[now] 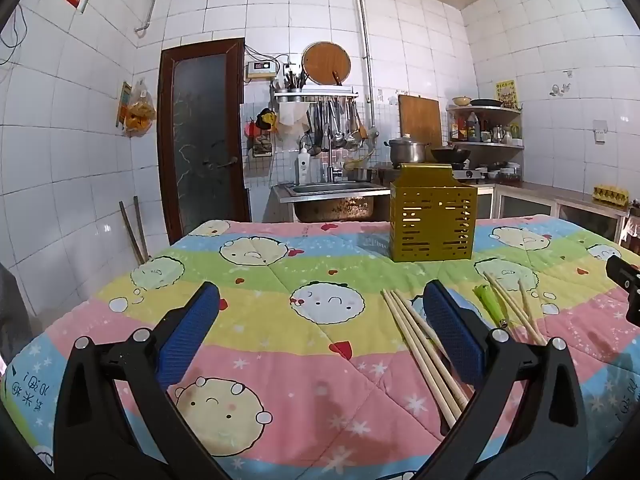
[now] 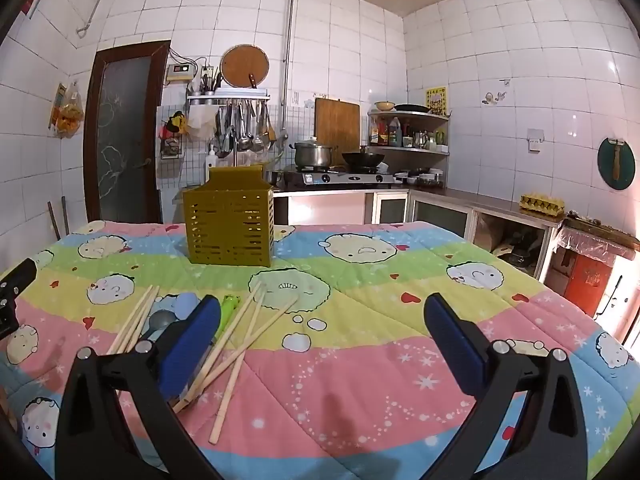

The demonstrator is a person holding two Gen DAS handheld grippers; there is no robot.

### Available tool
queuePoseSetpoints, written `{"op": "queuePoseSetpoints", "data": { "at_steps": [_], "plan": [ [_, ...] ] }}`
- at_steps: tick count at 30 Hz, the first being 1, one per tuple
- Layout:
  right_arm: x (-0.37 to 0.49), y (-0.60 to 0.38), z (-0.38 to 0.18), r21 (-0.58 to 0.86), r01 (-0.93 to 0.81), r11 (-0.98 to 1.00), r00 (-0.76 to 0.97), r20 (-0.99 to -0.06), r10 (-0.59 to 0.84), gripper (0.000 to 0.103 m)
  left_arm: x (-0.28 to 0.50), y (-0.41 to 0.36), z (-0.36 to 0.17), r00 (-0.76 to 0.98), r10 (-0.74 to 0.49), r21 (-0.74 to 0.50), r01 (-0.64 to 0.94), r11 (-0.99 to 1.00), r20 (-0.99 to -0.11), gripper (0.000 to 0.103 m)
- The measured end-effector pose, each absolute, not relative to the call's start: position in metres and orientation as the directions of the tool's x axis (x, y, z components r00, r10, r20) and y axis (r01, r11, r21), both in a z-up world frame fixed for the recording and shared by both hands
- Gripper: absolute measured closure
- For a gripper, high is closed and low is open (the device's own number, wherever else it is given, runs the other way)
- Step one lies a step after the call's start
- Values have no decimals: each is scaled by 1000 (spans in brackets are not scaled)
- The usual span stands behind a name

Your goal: Organize utensils

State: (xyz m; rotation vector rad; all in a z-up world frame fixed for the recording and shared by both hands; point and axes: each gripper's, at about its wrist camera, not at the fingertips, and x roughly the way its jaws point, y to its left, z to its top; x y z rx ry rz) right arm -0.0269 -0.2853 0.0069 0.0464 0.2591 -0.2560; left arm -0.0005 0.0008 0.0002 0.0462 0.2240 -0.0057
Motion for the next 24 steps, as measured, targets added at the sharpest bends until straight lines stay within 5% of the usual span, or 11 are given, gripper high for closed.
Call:
{"op": "queuePoseSetpoints", "data": {
  "at_steps": [24],
  "plan": [
    [-33, -287, 11, 11, 259, 966, 937, -244, -249, 4, -9, 1, 6, 979, -1, 62, 14, 998, -204, 5]
  ]
}}
